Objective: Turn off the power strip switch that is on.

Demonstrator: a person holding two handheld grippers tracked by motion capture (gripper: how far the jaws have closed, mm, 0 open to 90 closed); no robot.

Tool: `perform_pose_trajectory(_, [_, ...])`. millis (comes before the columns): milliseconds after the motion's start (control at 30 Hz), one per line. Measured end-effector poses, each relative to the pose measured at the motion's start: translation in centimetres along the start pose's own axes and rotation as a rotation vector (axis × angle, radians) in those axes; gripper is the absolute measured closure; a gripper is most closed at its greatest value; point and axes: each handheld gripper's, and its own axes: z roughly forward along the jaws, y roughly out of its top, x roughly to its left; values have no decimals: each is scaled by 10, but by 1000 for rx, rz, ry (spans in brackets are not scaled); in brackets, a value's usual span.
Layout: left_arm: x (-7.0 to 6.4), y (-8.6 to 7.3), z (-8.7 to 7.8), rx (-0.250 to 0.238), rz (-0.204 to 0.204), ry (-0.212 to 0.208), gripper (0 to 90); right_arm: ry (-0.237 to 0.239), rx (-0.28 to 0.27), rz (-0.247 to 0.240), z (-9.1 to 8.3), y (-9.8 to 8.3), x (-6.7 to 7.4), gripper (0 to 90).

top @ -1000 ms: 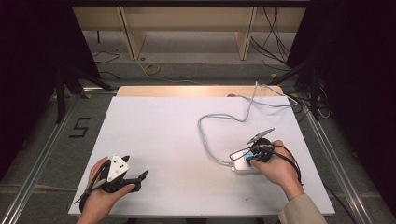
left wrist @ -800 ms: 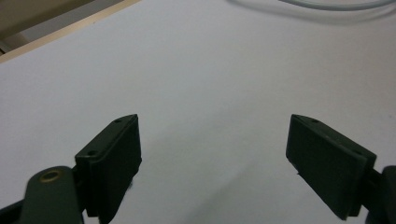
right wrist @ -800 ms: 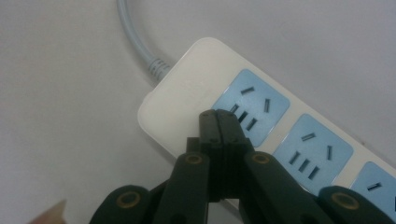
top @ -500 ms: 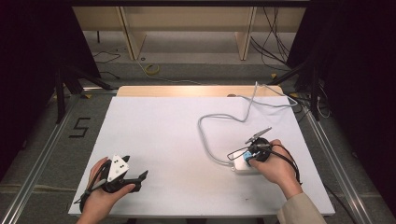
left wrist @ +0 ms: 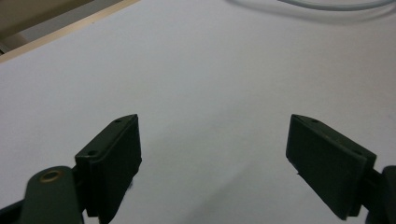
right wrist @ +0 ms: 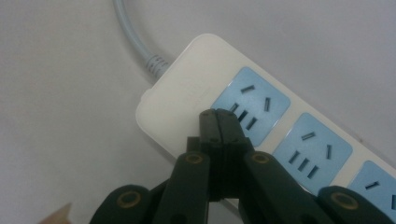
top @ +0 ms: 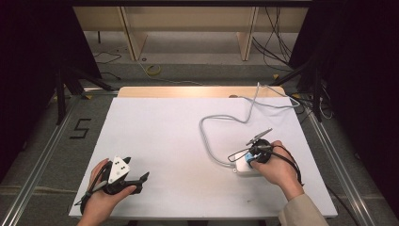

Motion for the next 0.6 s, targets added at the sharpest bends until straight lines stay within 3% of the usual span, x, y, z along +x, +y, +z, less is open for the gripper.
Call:
perform_pose_trajectory(367, [0,-1,-1,-1,-1,2,179,0,5,-11,2,3,5,900])
perform_pose_trajectory(600, [0,0,0,0,3,-2,179,-45,23,-7,-2,1,2,900])
